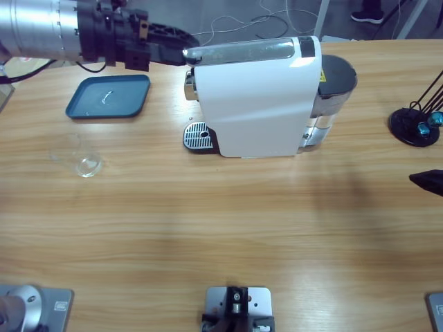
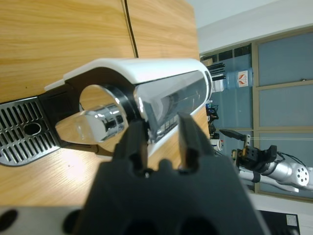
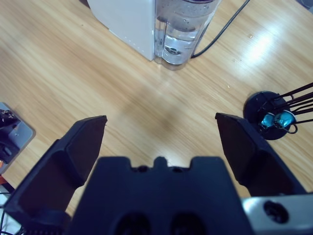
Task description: Pour coffee
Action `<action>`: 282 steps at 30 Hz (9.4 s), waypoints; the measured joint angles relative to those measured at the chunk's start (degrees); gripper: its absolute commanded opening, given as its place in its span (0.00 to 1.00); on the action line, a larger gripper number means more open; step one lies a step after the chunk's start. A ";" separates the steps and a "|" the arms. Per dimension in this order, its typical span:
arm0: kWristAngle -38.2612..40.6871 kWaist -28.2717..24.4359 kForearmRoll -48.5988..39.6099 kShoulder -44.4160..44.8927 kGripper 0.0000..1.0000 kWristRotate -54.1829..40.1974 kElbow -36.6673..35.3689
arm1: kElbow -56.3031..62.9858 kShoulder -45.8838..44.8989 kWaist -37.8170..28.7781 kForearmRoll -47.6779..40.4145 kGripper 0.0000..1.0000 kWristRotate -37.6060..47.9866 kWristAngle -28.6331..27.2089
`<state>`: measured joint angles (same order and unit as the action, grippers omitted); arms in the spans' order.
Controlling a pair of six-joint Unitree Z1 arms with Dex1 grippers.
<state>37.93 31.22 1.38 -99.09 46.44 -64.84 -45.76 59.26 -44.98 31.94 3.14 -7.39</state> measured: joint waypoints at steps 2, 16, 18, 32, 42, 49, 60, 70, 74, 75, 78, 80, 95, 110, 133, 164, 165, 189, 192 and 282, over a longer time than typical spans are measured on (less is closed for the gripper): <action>0.03 -0.08 0.42 0.01 0.00 0.00 0.33 | 0.00 0.38 0.00 0.00 1.00 0.00 -0.06; -1.48 3.66 -0.45 8.31 0.00 -1.99 -10.50 | -0.04 -4.20 -0.02 3.20 0.92 4.11 -3.04; -2.81 4.14 -1.71 9.90 0.06 -4.89 -11.70 | -0.04 -4.91 -0.02 3.28 0.92 4.80 -3.57; -51.83 17.89 -17.51 24.13 0.99 -47.09 9.37 | 7.82 6.43 20.81 -11.16 0.88 13.16 -9.81; -41.54 19.50 -14.61 34.00 0.99 -44.64 19.72 | 17.69 18.18 29.82 -34.30 0.66 13.22 -9.82; -39.99 19.55 -13.23 34.25 0.99 -44.50 20.31 | 20.95 26.82 33.07 -45.08 0.59 12.66 -9.39; -39.99 19.57 -11.34 34.21 0.99 -44.30 20.31 | 21.81 31.94 37.26 -50.89 0.55 10.34 -8.93; -39.98 19.58 -10.62 33.01 0.99 -43.28 20.33 | 22.88 34.47 38.25 -56.08 0.30 10.34 -7.90; -39.91 19.58 -10.12 32.42 0.99 -43.11 20.33 | 23.24 35.32 39.01 -57.23 0.20 10.33 -7.44; -39.89 19.58 -9.90 32.26 0.99 -43.11 20.33 | 23.24 35.43 39.01 -57.44 0.17 10.32 -7.23; -39.80 19.58 -9.33 31.76 0.99 -43.10 20.33 | 23.24 35.43 39.07 -58.06 0.15 10.29 -6.77; -39.72 19.58 -9.08 31.37 0.99 -43.04 20.33 | 23.26 35.43 39.11 -58.20 0.04 10.28 -6.59; -38.65 19.58 -8.97 31.25 0.99 -42.75 20.34 | 20.43 28.75 39.67 -52.36 0.00 10.27 -5.17; -38.61 20.91 -8.97 31.25 0.99 -41.99 21.01 | -1.93 7.79 37.89 -23.98 0.00 10.28 -5.02; -43.98 18.17 -19.20 42.73 0.99 -42.59 20.91 | -38.18 32.16 -5.43 -6.29 0.00 -26.19 13.17; -44.06 18.12 -19.43 42.82 0.99 -41.92 20.91 | -47.50 49.56 0.84 -7.52 0.00 -27.62 14.58; -44.06 18.12 -19.43 42.82 0.99 -41.92 20.91 | -46.85 49.57 0.84 -7.64 0.00 -27.62 14.70; -44.05 18.12 -19.43 42.81 0.99 -41.79 20.92 | -44.25 49.63 0.84 -10.15 0.65 -25.21 14.13; -44.05 18.12 -19.43 42.81 0.99 -41.76 20.93 | -43.94 49.59 0.84 -10.52 0.06 -25.21 13.84; -43.98 18.08 -27.54 50.24 0.99 -39.40 20.94 | -37.20 53.78 -10.66 -26.94 0.39 31.01 -11.18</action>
<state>-6.05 49.29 -26.15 -48.85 7.04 -43.90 -82.96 113.04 -55.64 5.00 34.16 -18.57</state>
